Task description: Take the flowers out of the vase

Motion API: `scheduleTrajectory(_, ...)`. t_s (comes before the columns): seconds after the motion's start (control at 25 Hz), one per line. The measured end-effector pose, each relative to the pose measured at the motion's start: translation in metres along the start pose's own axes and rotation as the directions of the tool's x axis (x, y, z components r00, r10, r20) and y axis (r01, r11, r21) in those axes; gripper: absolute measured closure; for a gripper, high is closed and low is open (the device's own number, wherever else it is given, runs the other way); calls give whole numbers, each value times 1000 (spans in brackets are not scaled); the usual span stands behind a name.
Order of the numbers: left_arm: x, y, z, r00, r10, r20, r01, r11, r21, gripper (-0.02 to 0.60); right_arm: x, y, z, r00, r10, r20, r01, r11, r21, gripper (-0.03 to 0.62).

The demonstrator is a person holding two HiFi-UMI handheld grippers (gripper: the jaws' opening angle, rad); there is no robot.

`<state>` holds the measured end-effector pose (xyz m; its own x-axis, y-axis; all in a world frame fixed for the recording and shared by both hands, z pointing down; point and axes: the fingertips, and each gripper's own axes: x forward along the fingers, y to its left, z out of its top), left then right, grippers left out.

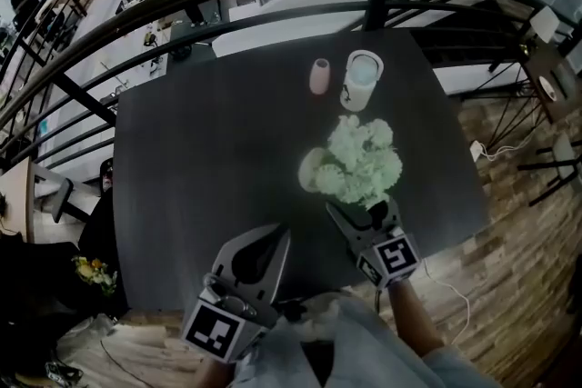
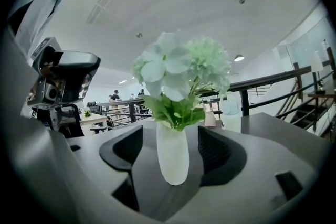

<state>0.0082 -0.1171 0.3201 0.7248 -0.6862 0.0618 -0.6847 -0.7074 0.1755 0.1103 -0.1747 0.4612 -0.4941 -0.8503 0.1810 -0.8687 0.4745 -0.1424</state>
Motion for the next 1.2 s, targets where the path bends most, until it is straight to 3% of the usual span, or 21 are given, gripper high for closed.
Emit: scheduleTrajectory(1.2, 32, -10, -10, 988, 152, -27, -153, 988, -2, 583, 33, -6, 30, 965, 248, 82, -247, 969, -23, 252)
